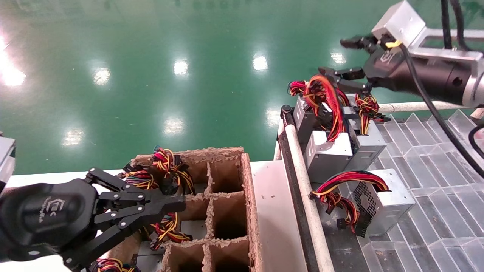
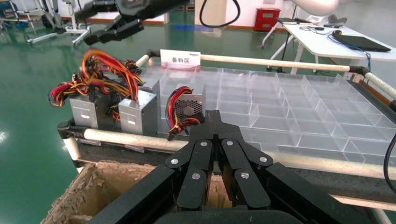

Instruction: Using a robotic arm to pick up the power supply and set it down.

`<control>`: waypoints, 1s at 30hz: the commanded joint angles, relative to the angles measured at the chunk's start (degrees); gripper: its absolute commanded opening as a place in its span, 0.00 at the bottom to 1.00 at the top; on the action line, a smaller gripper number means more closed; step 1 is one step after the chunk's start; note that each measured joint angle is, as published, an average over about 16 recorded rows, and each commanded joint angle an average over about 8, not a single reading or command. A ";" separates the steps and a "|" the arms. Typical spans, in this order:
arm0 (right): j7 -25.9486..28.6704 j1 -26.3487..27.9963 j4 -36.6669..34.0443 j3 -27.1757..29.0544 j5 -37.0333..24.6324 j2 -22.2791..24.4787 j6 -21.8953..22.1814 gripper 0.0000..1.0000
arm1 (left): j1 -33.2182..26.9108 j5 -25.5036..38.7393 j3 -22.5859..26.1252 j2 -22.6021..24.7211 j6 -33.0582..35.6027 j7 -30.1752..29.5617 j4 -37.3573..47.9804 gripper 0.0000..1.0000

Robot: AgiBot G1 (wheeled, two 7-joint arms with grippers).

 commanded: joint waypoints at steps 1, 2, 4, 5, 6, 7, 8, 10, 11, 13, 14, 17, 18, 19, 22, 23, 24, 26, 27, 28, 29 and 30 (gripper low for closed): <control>0.12 0.46 0.30 -0.06 -0.65 0.00 0.22 1.00 | 0.00 0.00 0.00 0.00 0.00 0.00 0.00 0.00; 0.05 0.46 0.64 0.01 -0.55 0.08 0.20 1.00 | 0.00 0.00 0.00 0.00 0.00 0.00 0.00 0.00; -0.23 0.35 1.36 0.20 -0.18 0.31 0.14 1.00 | 0.00 0.00 0.00 0.00 0.00 0.00 0.00 0.00; -0.36 0.33 1.66 0.27 -0.01 0.38 0.16 1.00 | 0.00 0.00 0.00 0.00 0.00 0.00 0.00 0.00; -0.51 0.24 1.92 0.38 0.23 0.46 0.09 1.00 | 0.00 0.00 0.00 0.00 0.00 0.00 0.00 0.00; -0.68 0.09 2.15 0.51 0.51 0.53 -0.06 1.00 | 0.01 0.00 0.00 0.00 0.00 0.00 0.01 0.00; -0.85 -0.11 2.33 0.67 0.89 0.58 -0.31 1.00 | 0.01 0.00 0.00 0.00 -0.01 0.00 0.01 0.00; -1.20 -0.62 2.50 1.07 1.66 0.65 -0.99 1.00 | 0.01 -0.01 0.00 0.00 -0.01 0.00 0.01 0.00; -1.35 -0.94 2.49 1.31 2.09 0.66 -1.45 1.00 | 0.01 -0.01 -0.01 0.00 -0.01 0.00 0.01 0.00; -1.67 -1.77 2.47 1.94 3.23 0.70 -2.62 1.00 | 0.01 -0.01 -0.01 0.00 -0.01 0.00 0.02 0.00; -1.86 -2.26 2.48 2.30 3.89 0.73 -3.28 1.00 | 0.01 -0.01 -0.01 0.00 -0.01 0.00 0.02 0.00; -2.40 -3.72 2.49 3.37 5.87 0.84 -5.26 1.00 | 0.01 -0.01 0.00 0.00 -0.01 0.00 0.02 0.00; -2.59 -4.21 2.50 3.74 6.54 0.88 -5.93 1.00 | 0.01 -0.01 0.00 0.00 -0.01 0.00 0.02 0.00; -2.76 -4.68 2.50 4.09 7.19 0.91 -6.57 1.00 | 0.01 -0.01 0.00 0.00 -0.01 0.00 0.02 0.02; -3.31 -6.16 2.52 5.18 9.19 1.02 -8.57 1.00 | 0.01 -0.01 0.00 0.00 -0.01 0.00 0.02 0.39; -3.50 -6.65 2.52 5.54 9.86 1.06 -9.24 1.00 | 0.01 -0.01 0.00 0.00 -0.01 0.00 0.02 0.52; -3.68 -7.14 2.53 5.90 10.53 1.09 -9.91 1.00 | 0.01 -0.01 0.00 0.00 -0.01 0.00 0.02 0.64; -4.05 -8.13 2.54 6.63 11.87 1.17 -11.24 1.00 | 0.01 -0.01 0.00 0.00 -0.01 0.00 0.02 0.89; -4.23 -8.62 2.54 6.99 12.54 1.20 -11.91 1.00 | 0.01 -0.01 0.00 0.00 -0.01 0.00 0.02 1.00; -4.42 -9.12 2.55 7.36 13.20 1.24 -12.58 1.00 | 0.01 -0.01 0.00 0.00 -0.01 0.00 0.02 1.00; -4.60 -9.61 2.55 7.72 13.87 1.28 -13.25 1.00 | 0.01 -0.01 0.00 0.00 -0.01 0.00 0.02 1.00; -4.78 -10.08 2.56 8.07 14.52 1.31 -13.89 1.00 | 0.01 -0.01 0.00 0.00 -0.01 0.00 0.02 1.00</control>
